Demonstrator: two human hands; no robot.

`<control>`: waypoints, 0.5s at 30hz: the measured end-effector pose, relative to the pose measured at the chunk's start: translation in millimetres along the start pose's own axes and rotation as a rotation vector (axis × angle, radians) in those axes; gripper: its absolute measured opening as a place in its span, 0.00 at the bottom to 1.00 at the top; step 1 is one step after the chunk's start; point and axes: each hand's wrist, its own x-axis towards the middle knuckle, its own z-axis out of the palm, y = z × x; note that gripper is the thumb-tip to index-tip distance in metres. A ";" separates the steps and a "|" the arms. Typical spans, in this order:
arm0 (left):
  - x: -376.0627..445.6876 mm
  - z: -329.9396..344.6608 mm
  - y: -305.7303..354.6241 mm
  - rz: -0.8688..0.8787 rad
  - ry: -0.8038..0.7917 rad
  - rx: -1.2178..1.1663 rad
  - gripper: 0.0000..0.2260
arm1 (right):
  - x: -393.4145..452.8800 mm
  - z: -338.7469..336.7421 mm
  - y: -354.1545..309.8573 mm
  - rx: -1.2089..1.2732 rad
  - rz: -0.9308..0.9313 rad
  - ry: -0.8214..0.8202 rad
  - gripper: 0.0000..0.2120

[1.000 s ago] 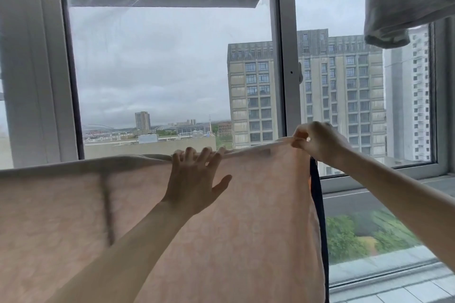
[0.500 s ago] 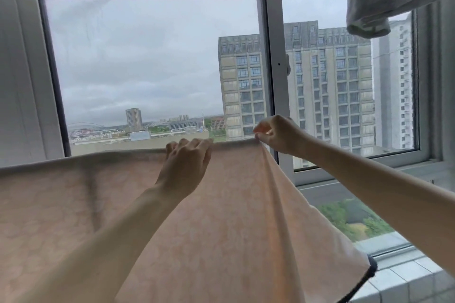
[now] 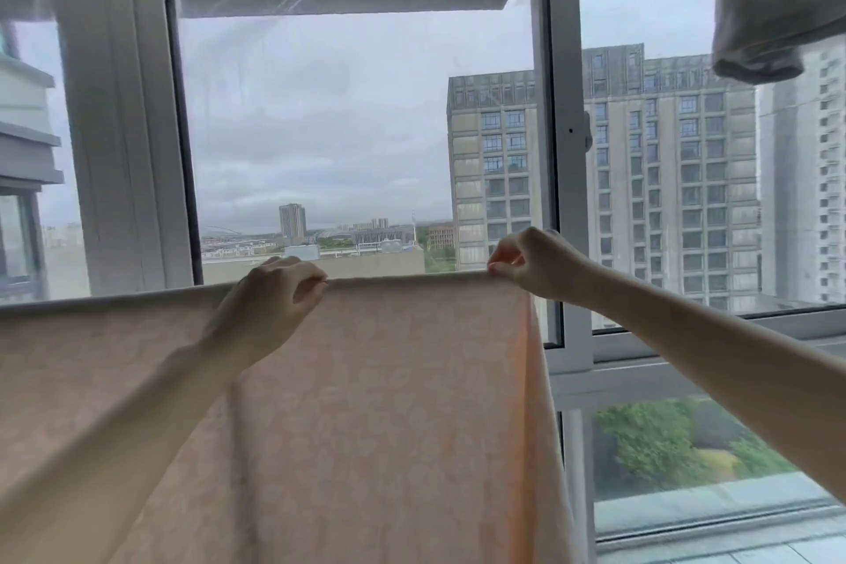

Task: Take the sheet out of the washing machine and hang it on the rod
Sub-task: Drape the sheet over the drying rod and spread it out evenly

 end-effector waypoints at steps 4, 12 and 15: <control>-4.2 -11.7 -13.6 0.005 0.048 0.009 0.03 | -2.1 2.6 -10.9 -0.005 -0.034 0.059 0.06; -6.0 -12.5 4.1 -0.088 0.152 -0.080 0.02 | -7.1 22.5 -19.6 0.011 0.069 0.196 0.05; -12.1 -13.2 9.2 -0.069 0.180 -0.107 0.02 | -19.5 32.1 -18.2 -0.023 0.033 0.302 0.05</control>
